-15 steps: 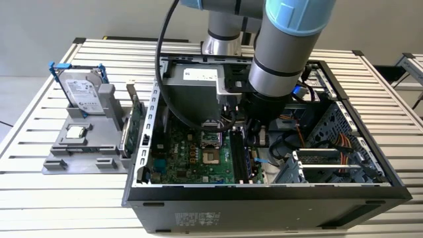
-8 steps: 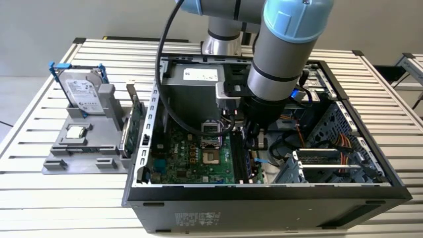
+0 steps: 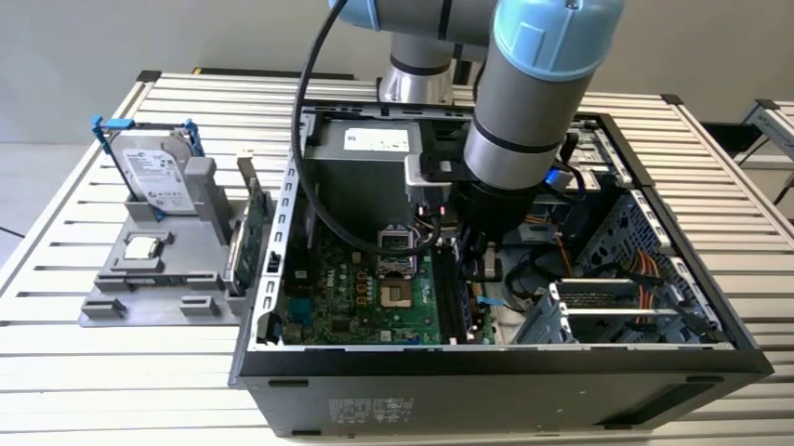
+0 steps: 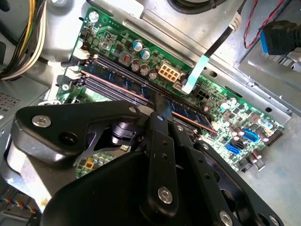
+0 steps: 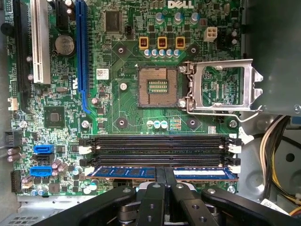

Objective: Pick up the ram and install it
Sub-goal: 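Press down the ram until it locks into place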

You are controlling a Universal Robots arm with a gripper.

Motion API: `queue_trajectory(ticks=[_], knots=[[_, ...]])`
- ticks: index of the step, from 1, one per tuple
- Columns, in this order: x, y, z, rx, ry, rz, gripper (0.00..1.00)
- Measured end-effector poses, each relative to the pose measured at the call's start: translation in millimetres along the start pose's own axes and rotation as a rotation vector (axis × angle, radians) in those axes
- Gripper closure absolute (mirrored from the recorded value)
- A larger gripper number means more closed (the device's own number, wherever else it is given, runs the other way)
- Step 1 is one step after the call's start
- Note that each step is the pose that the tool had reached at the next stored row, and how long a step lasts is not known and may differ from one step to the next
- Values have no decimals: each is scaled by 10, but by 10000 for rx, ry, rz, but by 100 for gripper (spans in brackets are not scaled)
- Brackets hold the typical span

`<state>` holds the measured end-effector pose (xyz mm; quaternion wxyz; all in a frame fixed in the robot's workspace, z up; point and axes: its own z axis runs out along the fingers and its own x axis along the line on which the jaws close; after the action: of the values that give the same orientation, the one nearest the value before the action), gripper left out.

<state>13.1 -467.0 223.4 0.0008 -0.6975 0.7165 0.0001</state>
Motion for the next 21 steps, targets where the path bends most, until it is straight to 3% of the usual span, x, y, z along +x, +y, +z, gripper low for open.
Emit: queue_trajectory(ticks=[7, 8, 10, 14, 21], knots=[[-5, -1, 2, -12, 48, 2, 100], [-9, -1, -17, -15, 61, 2, 100], [-6, 0, -52, 6, -41, 3, 100], [-3, 0, -193, -3, -27, 1, 100], [-2, 0, -197, -14, -24, 1, 100]])
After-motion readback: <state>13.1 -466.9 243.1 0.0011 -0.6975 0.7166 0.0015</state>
